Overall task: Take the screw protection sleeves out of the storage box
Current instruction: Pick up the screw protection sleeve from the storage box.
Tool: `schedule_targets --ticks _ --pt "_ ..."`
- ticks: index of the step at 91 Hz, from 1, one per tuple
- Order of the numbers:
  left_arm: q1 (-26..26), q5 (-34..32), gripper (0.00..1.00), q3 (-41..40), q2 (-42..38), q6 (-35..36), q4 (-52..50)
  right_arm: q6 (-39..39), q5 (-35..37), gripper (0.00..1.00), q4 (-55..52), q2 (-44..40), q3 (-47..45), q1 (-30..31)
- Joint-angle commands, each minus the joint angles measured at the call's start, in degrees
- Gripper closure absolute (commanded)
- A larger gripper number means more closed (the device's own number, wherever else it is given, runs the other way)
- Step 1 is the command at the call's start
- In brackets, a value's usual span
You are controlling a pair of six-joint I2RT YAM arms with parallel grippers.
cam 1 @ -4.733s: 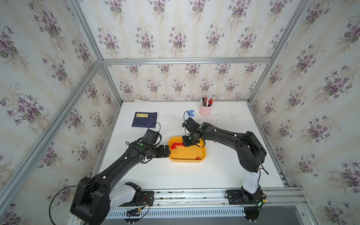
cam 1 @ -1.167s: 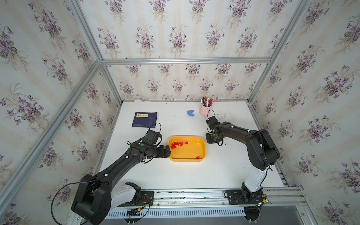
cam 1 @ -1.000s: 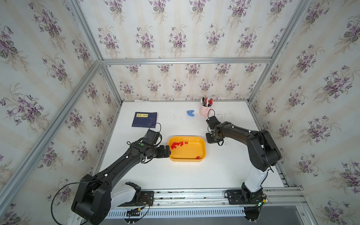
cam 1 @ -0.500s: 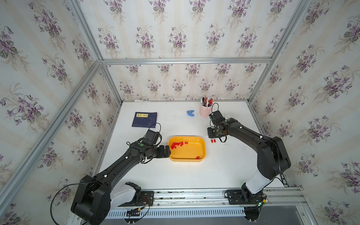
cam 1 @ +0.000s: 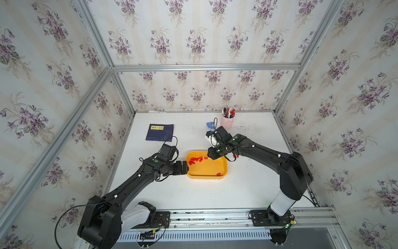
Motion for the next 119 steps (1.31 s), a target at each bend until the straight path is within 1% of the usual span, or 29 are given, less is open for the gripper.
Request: schedule_targets --ticks 1,16,28,34,38,47,53,61,66,71,78,80,85,95,102,107,119 --pt "-0.02 -0.11 0.02 0.56 0.51 -0.48 0.78 6.83 -1.7 0.69 1.38 3.58 2.18 0.11" --pt "-0.11 0.36 0.04 0.71 0.54 -0.58 1.31 18.11 -5.67 0.69 2.96 6.7 3.76 0.42" --pt "-0.45 0.73 0.12 0.7 0.94 -0.68 2.0 23.01 -4.74 0.69 1.69 8.39 5.24 1.72" --pt "-0.55 0.14 0.13 1.32 1.37 -0.74 1.1 23.42 -3.31 0.69 1.03 8.81 5.44 2.18" --pt "-0.56 -0.9 0.11 2.15 0.93 -0.59 -0.24 23.56 -2.14 0.69 1.24 8.15 4.96 2.19" --pt "-0.55 -4.72 0.08 4.88 -2.65 -0.89 -5.84 23.08 -1.68 0.69 2.47 4.34 4.27 2.17" --pt "-0.93 -9.15 0.08 8.91 -5.47 -1.1 -11.55 22.12 -1.08 0.69 1.53 1.64 4.95 1.77" --pt "-3.88 -12.42 0.08 15.4 -6.23 0.85 -15.24 20.81 0.09 0.68 -0.63 -1.65 5.22 -0.32" --pt "-6.55 -13.1 0.09 19.51 -3.5 2.05 -15.73 19.98 -1.4 0.68 -1.62 -3.08 4.49 -3.37" --pt "-8.97 -13.38 0.12 23.74 1.51 3.35 -16.87 19.3 -1.41 0.68 -2.13 -4.45 2.99 -6.72" --pt "-11.86 -12.81 0.3 28.88 8.66 4.97 -17.6 17.93 -1.84 0.68 -2.43 -6.0 1.05 -10.88" --pt "-12.58 -12.74 0.33 30.23 10.62 5.19 -17.63 17.51 -1.93 0.68 -2.49 -6.35 0.65 -13.0" --pt "-14.19 -12.32 0.39 33.38 15.85 5.82 -17.76 16.22 -1.45 0.68 -2.85 -6.73 0.0 -15.31" --pt "-17.55 -13.44 0.4 40.35 25.91 7.48 -19.69 14.31 -1.17 0.68 -2.76 -6.59 -0.9 -17.47" --pt "-18.61 -14.66 0.4 43.6 31.97 7.88 -20.7 13.39 -1.51 0.68 -2.26 -6.08 -1.29 -18.23" --pt "-18.74 -15.52 0.43 44.77 35.08 7.73 -20.77 13.08 -1.0 0.68 -2.27 -5.53 -1.45 -18.63" --pt "-18.74 -16.41 0.44 45.9 40.23 7.91 -20.23 12.59 -1.48 0.68 -1.62 -4.7 -2.25 -18.99"
